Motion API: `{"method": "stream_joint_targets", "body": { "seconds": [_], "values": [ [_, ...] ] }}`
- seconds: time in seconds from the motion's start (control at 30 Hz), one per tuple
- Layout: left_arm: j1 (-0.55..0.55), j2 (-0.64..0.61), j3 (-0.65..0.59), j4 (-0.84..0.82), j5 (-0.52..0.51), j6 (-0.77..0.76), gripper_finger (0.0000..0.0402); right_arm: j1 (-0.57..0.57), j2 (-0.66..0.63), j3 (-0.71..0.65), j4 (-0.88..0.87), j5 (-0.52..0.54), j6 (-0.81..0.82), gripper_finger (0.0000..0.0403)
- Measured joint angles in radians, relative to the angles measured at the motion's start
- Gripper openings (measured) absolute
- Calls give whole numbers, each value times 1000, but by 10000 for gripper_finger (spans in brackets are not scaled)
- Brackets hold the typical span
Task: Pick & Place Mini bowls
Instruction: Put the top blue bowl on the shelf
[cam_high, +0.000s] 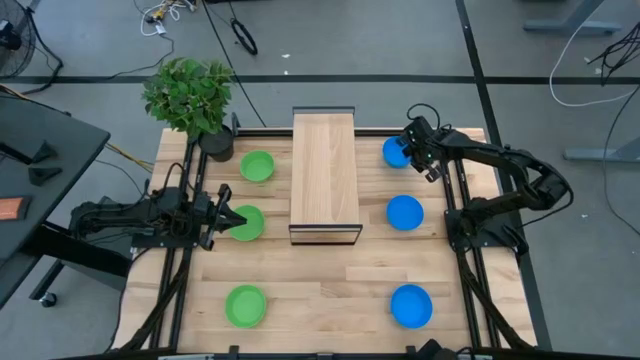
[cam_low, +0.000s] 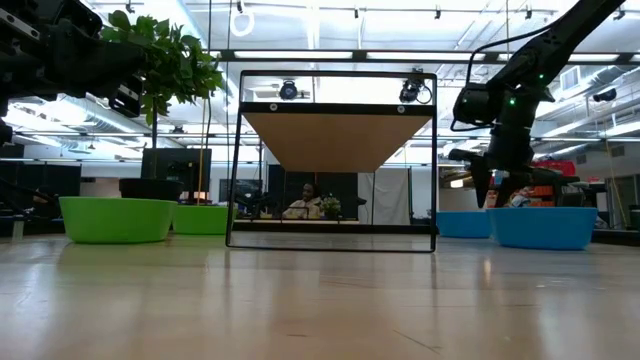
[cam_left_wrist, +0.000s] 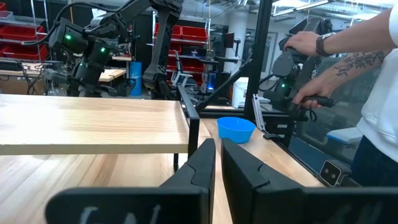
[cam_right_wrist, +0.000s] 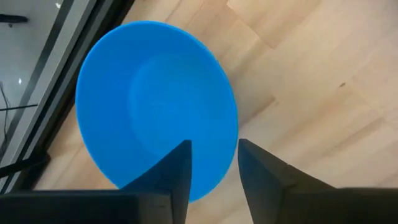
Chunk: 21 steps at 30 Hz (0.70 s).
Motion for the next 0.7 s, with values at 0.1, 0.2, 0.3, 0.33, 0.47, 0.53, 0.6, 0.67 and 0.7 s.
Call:
{"method": "stream_joint_targets", "body": {
  "seconds": [0.1, 0.2, 0.3, 0.33, 0.47, 0.53, 0.6, 0.67, 0.7],
  "values": [
    [0, 0, 0, 0, 0, 0, 30, 0, 17, 0, 3, -5, -1, 134],
    [0, 0, 0, 0, 0, 0, 30, 0, 28, 0, 3, -7, -15, 134],
    [0, 0, 0, 0, 0, 0, 30, 0, 38, 0, 3, -7, -27, 134],
    [0, 0, 0, 0, 0, 0, 30, 0, 40, 0, 3, -7, -27, 134],
    [0, 0, 0, 0, 0, 0, 30, 0, 41, 0, 2, -15, -27, 125],
    [0, 0, 0, 0, 0, 0, 30, 0, 41, 0, 2, -22, -27, 116],
    [0, 0, 0, 0, 0, 0, 30, 0, 41, 0, 2, -27, -27, 105],
    [0, 0, 0, 0, 0, 0, 30, 0, 41, 0, 1, -33, -27, 93],
    [0, 0, 0, 0, 0, 0, 30, 0, 41, 0, 1, -33, -27, 88]
  ]
}}
